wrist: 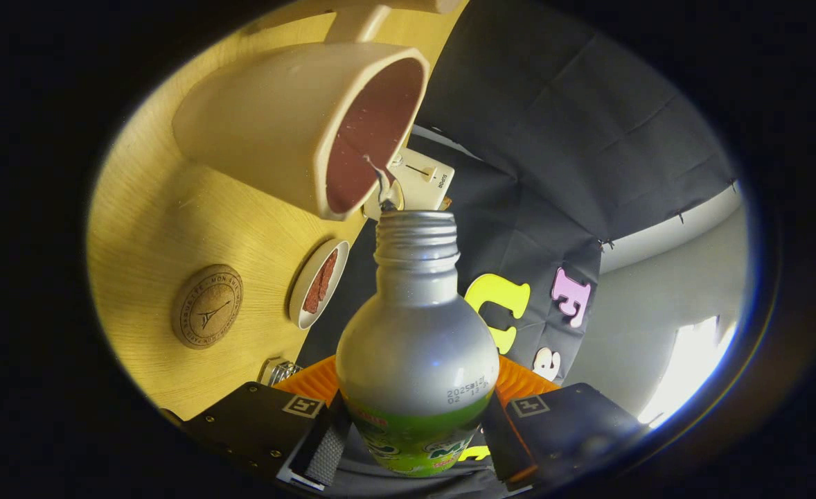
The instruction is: Take the bottle from table, then pour the juice into the cup, finally place the bottle on the coaster
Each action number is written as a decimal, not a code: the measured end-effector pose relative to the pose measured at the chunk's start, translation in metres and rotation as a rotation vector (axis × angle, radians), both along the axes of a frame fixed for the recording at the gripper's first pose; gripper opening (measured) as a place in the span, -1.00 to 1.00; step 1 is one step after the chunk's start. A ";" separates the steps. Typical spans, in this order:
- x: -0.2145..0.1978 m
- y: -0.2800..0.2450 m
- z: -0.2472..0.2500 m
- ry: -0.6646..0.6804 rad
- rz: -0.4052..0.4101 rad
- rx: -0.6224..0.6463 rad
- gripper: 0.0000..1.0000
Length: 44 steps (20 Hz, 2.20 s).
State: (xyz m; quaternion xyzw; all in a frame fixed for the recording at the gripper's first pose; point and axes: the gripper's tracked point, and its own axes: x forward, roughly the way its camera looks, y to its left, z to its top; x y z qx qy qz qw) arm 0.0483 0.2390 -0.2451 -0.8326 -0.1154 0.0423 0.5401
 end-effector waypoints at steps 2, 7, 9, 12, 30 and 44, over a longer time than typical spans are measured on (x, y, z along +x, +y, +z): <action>0.000 0.000 0.001 -0.006 0.002 -0.012 0.64; -0.003 0.003 0.007 -0.032 0.016 -0.047 0.64; -0.003 0.003 0.009 -0.047 0.020 -0.066 0.64; -0.003 0.005 0.010 -0.052 0.024 -0.084 0.64; 0.000 0.011 0.018 -0.125 0.059 -0.224 0.64; 0.000 0.013 0.024 -0.177 0.096 -0.334 0.64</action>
